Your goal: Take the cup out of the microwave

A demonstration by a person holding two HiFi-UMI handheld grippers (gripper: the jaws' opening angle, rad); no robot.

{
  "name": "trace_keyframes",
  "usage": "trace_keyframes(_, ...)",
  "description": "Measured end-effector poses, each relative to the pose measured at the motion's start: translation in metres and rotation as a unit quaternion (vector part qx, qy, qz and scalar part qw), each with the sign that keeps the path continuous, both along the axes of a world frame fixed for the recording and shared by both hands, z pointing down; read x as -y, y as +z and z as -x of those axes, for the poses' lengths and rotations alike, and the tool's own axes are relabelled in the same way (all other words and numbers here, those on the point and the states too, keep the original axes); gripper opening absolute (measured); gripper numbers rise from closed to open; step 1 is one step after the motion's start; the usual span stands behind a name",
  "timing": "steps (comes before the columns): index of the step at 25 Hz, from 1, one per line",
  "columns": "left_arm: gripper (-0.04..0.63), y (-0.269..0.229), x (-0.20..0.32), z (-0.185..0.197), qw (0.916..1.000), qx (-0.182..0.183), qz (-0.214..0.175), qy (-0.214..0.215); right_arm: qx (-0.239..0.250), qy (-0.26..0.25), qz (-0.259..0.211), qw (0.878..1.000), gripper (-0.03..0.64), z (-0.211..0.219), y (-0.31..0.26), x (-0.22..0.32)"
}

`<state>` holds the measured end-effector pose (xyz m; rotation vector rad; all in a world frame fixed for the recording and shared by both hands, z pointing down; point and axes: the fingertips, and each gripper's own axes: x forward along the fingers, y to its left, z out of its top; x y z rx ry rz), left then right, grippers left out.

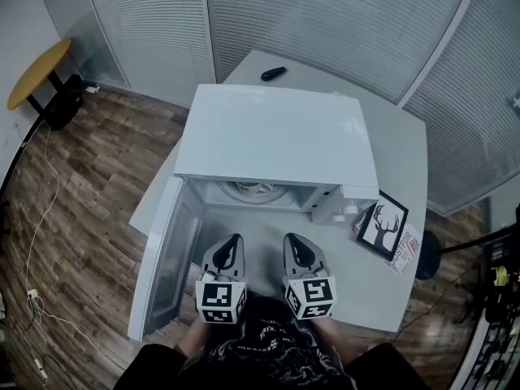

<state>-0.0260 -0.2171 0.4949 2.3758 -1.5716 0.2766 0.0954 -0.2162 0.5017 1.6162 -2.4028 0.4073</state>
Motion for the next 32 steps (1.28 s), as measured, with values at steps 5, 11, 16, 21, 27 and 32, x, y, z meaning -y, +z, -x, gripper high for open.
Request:
trace_keyframes(5,0.006,-0.001,0.014,0.006,0.9999,-0.004,-0.006,0.015,-0.002,0.012,-0.003,1.000,0.006,0.009,-0.003,0.017)
trace_keyframes(11,0.006,-0.002,0.024,0.011,0.9995,-0.008,-0.010,0.030,-0.008,0.024,-0.006,1.000,0.009,0.017,-0.004,0.034)
trace_keyframes(16,0.006,-0.002,0.028,0.013,0.9991,-0.010,-0.013,0.039,-0.003,0.032,-0.005,0.999,0.082,0.022,-0.002,0.046)
trace_keyframes(21,0.006,-0.002,0.030,0.012,0.9986,-0.010,-0.015,0.050,0.001,0.041,-0.003,0.999,0.139,0.025,0.000,0.062)
trace_keyframes(27,0.006,-0.008,0.032,0.008,0.9979,-0.014,-0.017,0.061,-0.007,0.054,-0.002,0.998,0.149,0.027,0.003,0.081)
trace_keyframes(32,0.006,-0.004,0.031,0.011,0.9981,-0.010,-0.012,0.060,-0.016,0.059,0.006,0.998,0.150,0.031,0.011,0.094)
